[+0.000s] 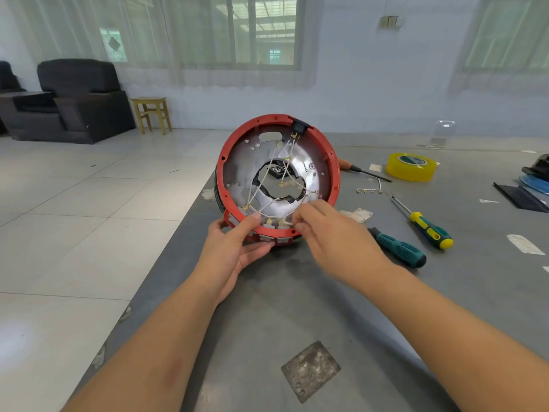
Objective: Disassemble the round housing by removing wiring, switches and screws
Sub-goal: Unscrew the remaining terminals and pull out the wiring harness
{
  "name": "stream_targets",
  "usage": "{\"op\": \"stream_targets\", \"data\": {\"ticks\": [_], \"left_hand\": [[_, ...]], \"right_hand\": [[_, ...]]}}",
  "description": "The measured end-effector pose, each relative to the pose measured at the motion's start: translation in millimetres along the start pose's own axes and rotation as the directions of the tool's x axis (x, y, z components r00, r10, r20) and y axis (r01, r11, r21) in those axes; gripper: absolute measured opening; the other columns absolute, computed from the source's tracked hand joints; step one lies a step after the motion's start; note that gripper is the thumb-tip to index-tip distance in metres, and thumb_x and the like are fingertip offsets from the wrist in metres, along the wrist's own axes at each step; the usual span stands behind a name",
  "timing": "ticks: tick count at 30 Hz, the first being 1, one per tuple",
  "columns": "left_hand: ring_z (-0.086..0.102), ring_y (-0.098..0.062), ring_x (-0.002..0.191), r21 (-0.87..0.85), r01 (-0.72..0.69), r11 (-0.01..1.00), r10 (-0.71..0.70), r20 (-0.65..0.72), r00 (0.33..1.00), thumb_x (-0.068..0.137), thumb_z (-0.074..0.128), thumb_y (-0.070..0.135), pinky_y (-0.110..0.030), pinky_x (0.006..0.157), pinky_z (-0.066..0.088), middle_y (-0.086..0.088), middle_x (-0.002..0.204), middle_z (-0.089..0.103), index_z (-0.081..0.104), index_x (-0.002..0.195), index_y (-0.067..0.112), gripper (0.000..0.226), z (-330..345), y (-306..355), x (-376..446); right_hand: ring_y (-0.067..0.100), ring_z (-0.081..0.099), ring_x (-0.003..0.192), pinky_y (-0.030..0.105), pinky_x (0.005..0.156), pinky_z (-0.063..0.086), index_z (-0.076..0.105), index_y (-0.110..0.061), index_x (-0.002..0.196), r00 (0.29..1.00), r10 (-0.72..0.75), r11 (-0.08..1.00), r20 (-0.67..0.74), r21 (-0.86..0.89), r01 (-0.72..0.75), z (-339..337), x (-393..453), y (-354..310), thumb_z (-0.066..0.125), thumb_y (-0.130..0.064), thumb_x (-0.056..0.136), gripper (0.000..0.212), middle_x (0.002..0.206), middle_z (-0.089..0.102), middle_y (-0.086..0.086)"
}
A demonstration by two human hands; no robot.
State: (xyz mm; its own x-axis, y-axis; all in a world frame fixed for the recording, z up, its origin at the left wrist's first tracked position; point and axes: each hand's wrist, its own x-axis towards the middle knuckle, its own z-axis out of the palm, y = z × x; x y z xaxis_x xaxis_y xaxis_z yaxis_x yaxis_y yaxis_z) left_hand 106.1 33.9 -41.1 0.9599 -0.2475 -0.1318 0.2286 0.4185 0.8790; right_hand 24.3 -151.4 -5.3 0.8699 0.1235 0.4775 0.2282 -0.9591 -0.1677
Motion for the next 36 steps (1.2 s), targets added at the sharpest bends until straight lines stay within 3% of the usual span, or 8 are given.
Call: {"op": "stream_targets", "data": {"ticks": [6, 10, 13, 17, 20, 23, 31, 36], "left_hand": [[0.08, -0.035, 0.081, 0.285, 0.029, 0.958, -0.008, -0.076, 0.997, 0.085, 0.081, 0.054, -0.029, 0.053, 0.061, -0.016, 0.117, 0.075, 0.052, 0.134, 0.007, 0.074, 4, 2, -2], [0.076, -0.019, 0.066, 0.667, 0.021, 0.745, 0.109, -0.152, 0.982, 0.071, 0.06, 0.092, -0.04, 0.064, 0.059, -0.008, 0.101, 0.073, 0.056, 0.113, 0.016, 0.087, 6, 6, -9], [0.071, -0.023, 0.097, 0.792, 0.035, 0.609, 0.164, -0.169, 0.972, 0.055, 0.041, 0.105, -0.035, 0.07, 0.048, -0.004, 0.113, 0.068, 0.057, 0.121, 0.018, 0.11, 4, 8, -12], [0.043, -0.031, 0.146, 0.807, -0.071, 0.586, 0.214, -0.069, 0.974, 0.073, 0.046, 0.089, -0.05, 0.115, 0.042, -0.001, 0.153, 0.053, 0.033, 0.159, 0.021, 0.11, 9, 3, -18], [0.024, -0.033, 0.157, 0.82, -0.082, 0.566, 0.255, -0.079, 0.964, 0.093, 0.049, 0.071, -0.051, 0.125, 0.028, -0.007, 0.167, 0.036, 0.022, 0.163, 0.012, 0.094, 15, -3, -20], [-0.003, -0.029, 0.162, 0.836, -0.082, 0.542, 0.305, -0.105, 0.947, 0.099, 0.049, 0.059, -0.052, 0.13, 0.012, -0.01, 0.174, 0.016, 0.019, 0.163, 0.005, 0.089, 21, -6, -21], [-0.004, -0.022, 0.162, 0.736, -0.205, 0.645, 0.419, -0.117, 0.9, 0.106, 0.051, 0.036, -0.044, 0.132, 0.007, -0.008, 0.176, -0.01, -0.008, 0.166, 0.01, 0.088, 33, -15, -30], [-0.017, -0.026, 0.161, 0.818, -0.187, 0.544, 0.451, -0.097, 0.887, 0.108, 0.04, 0.024, -0.044, 0.13, -0.002, -0.006, 0.174, -0.019, -0.007, 0.167, 0.019, 0.076, 37, -18, -33]], "right_hand": [[0.023, 0.058, 0.092, 0.045, 0.079, 0.052, 0.054, -0.026, 0.115, 0.995, 0.072, 0.976, -0.073, 0.213, -0.055, 23, -12, 7, 0.036, -0.037, 0.105, 0.023, 0.114, 0.048, -0.008], [0.011, 0.052, 0.09, 0.035, 0.081, 0.049, 0.054, -0.026, 0.112, 0.986, 0.09, 0.962, -0.137, 0.27, -0.05, 27, -15, 13, 0.041, -0.031, 0.106, 0.015, 0.107, 0.048, -0.012], [0.007, 0.049, 0.087, 0.024, 0.076, 0.043, 0.054, -0.028, 0.11, 0.982, 0.095, 0.954, -0.161, 0.295, -0.044, 26, -15, 14, 0.045, -0.028, 0.107, 0.01, 0.099, 0.047, -0.014], [0.001, 0.049, 0.089, 0.013, 0.074, 0.038, 0.056, -0.029, 0.11, 0.981, 0.105, 0.948, -0.165, 0.315, -0.048, 22, -14, 17, 0.046, -0.027, 0.106, 0.01, 0.097, 0.048, -0.013], [-0.004, 0.049, 0.089, 0.01, 0.076, 0.037, 0.057, -0.028, 0.11, 0.982, 0.107, 0.949, -0.154, 0.312, -0.054, 21, -14, 22, 0.047, -0.025, 0.106, 0.011, 0.094, 0.047, -0.017], [-0.002, 0.052, 0.089, 0.012, 0.075, 0.038, 0.055, -0.034, 0.108, 0.986, 0.109, 0.945, -0.127, 0.32, -0.064, 20, -13, 25, 0.046, -0.029, 0.106, 0.011, 0.095, 0.049, -0.019], [0.003, 0.058, 0.078, 0.036, 0.073, 0.056, 0.051, -0.043, 0.103, 0.99, 0.117, 0.925, -0.08, 0.372, -0.079, 20, -6, 26, 0.047, -0.035, 0.105, 0.01, 0.095, 0.06, -0.013], [-0.006, 0.053, 0.075, 0.022, 0.061, 0.04, 0.049, -0.045, 0.1, 0.995, 0.094, 0.928, -0.044, 0.367, -0.072, 17, -3, 23, 0.047, -0.037, 0.104, 0.009, 0.088, 0.061, -0.015]]}}
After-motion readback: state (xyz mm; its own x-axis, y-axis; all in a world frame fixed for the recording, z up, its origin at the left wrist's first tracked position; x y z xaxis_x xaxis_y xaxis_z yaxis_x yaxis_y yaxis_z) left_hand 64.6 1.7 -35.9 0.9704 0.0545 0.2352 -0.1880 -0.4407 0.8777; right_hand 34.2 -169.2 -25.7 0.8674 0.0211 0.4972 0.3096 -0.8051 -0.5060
